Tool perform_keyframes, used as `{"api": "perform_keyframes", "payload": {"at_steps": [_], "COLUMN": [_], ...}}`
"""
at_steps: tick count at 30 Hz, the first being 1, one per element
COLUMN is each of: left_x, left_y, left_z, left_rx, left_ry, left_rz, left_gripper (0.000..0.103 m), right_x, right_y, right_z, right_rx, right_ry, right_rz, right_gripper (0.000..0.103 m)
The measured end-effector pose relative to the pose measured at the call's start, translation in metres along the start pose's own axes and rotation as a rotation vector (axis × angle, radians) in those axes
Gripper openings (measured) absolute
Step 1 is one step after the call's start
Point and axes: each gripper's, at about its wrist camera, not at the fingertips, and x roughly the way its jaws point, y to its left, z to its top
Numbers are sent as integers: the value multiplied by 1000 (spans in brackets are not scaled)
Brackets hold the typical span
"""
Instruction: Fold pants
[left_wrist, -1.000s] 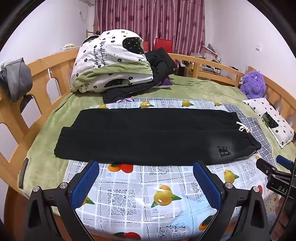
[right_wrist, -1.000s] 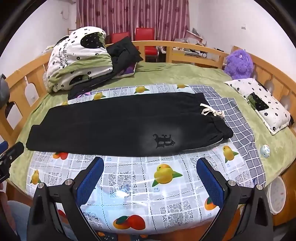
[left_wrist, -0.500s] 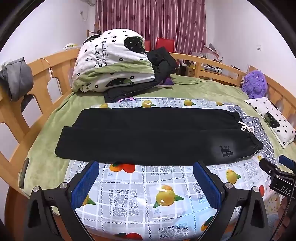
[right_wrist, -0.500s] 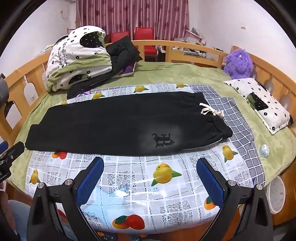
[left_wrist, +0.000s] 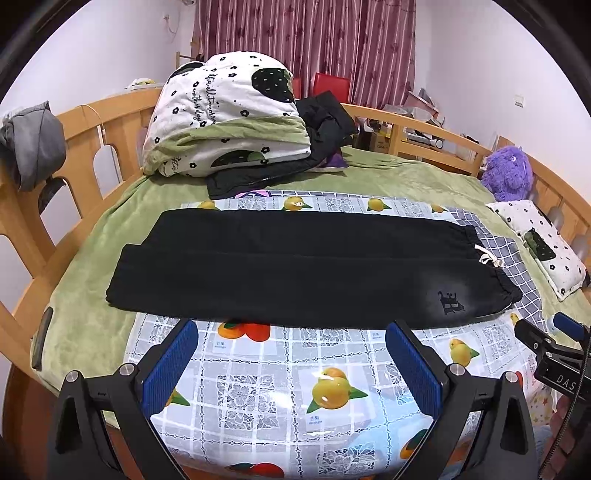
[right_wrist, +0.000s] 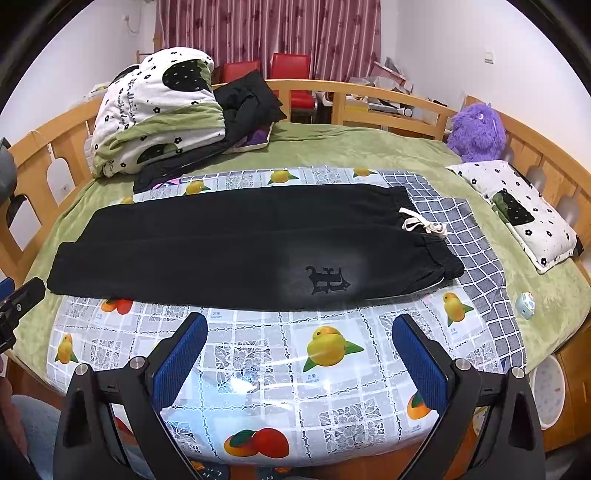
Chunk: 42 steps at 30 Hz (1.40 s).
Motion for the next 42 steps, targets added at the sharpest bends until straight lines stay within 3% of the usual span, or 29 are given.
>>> {"api": "perform_keyframes", "payload": {"at_steps": [42], "left_x": [-2], "left_y": [2], "left_z": [-2], "left_rx": [-1], "left_ry": [-4], "left_rz": [4], "left_gripper": [102], "right_x": [1], "right_y": [2], "right_z": [-1], "right_rx": [-2], "right_ry": [-3], "right_rz": [3], "right_gripper": [99]}}
